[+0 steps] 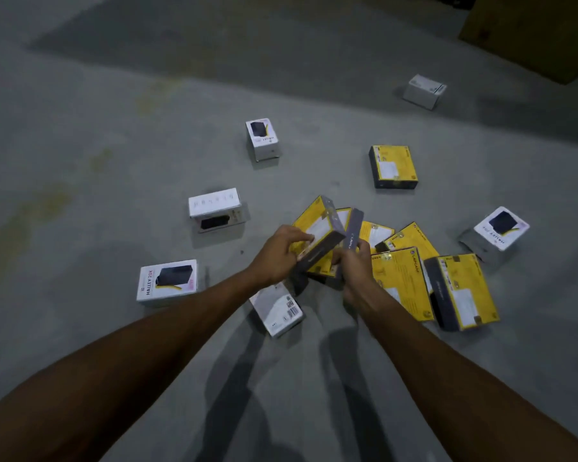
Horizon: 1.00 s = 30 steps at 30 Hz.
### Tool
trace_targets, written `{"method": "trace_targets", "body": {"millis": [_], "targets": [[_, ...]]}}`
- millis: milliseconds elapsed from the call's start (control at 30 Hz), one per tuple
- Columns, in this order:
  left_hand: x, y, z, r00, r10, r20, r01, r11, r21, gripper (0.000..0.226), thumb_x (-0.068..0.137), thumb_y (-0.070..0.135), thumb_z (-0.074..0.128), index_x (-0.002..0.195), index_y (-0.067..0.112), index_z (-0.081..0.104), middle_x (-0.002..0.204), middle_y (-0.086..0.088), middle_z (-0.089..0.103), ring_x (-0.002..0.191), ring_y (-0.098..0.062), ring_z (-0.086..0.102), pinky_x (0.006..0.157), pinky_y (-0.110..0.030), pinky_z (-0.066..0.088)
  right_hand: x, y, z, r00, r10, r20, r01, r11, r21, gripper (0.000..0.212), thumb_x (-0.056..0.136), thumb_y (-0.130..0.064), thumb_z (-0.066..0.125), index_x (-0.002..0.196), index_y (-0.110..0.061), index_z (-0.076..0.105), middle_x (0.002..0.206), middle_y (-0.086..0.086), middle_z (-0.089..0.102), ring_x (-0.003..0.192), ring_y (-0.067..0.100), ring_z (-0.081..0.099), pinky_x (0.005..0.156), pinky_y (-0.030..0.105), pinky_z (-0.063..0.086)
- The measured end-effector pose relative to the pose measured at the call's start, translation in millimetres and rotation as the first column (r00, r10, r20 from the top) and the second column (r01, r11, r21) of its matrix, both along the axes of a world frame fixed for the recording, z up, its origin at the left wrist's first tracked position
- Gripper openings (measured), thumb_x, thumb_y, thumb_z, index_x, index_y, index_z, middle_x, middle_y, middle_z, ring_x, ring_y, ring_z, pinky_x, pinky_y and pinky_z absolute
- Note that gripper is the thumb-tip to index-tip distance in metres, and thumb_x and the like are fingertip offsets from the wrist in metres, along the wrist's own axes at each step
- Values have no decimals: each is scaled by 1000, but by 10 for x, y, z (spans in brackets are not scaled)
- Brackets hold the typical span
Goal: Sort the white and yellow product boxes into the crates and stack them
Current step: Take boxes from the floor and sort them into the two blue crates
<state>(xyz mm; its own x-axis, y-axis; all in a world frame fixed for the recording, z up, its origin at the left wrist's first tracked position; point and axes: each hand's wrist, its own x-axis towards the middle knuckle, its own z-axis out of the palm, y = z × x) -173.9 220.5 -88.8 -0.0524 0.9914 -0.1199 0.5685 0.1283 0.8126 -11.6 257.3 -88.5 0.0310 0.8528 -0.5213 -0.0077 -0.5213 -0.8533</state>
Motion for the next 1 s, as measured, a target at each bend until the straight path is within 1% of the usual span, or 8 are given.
{"method": "trace_targets", "body": {"millis": [200,433,533,633,733,800,867,1000], "targets": [[247,18,164,991,37,127,-46,997,68,36,88,10,52,120,19,65,125,-6,61,117,-18,56,99,-32,45,26,29,-12,995,41,-86,-40,999,17,102,40,-55,94,125,-19,50,115,7,68,104,29,67,84,53,59],[224,-170,120,943,23,332,24,991,-135,63,79,-3,50,138,22,47,123,-16,63,120,-25,59,99,-41,51,73,-7,26,962,-32,271,1,993,115,77,72,-42,83,130,-11,43,111,5,59,94,25,55,73,31,39],[187,-276,120,997,40,-70,-51,984,-168,77,70,28,59,143,14,39,120,-12,58,115,-26,54,98,-40,47,43,-57,49,954,-10,301,-23,994,108,75,68,-47,78,126,-13,44,107,2,57,95,28,56,78,37,46],[150,-445,-43,807,201,-555,-356,916,-186,84,83,54,59,149,16,24,138,-17,33,130,-39,30,100,-55,39,26,-142,19,960,22,279,-55,992,110,84,56,-58,71,124,-18,44,105,1,59,97,29,59,85,45,52],[188,-594,-163,816,368,-446,-570,639,-516,117,75,73,61,156,20,-6,156,-21,7,142,-44,15,111,-56,28,56,-210,-31,962,47,269,-91,984,151,71,66,-46,77,120,-13,46,90,-5,53,88,25,57,72,37,46],[219,-634,-238,812,493,-312,-566,537,-626,128,72,69,69,154,23,-18,158,-21,2,144,-43,17,103,-57,41,98,-256,-81,960,57,273,-102,983,153,65,70,-41,79,117,-11,47,87,-7,49,87,24,54,72,35,42],[191,-589,-224,781,595,-188,-557,529,-641,131,72,55,78,153,24,-21,157,-21,9,143,-41,22,87,-58,50,143,-292,-115,976,44,212,-72,989,127,66,68,-43,79,117,-13,47,94,-4,53,92,25,56,76,36,44],[-92,-409,-142,729,679,-87,-620,600,-505,123,74,46,77,154,15,-12,150,-24,34,134,-39,40,106,-45,42,215,-330,-100,998,-2,65,-4,996,93,56,74,-33,81,119,-15,52,114,2,63,104,23,60,84,35,47]]}}
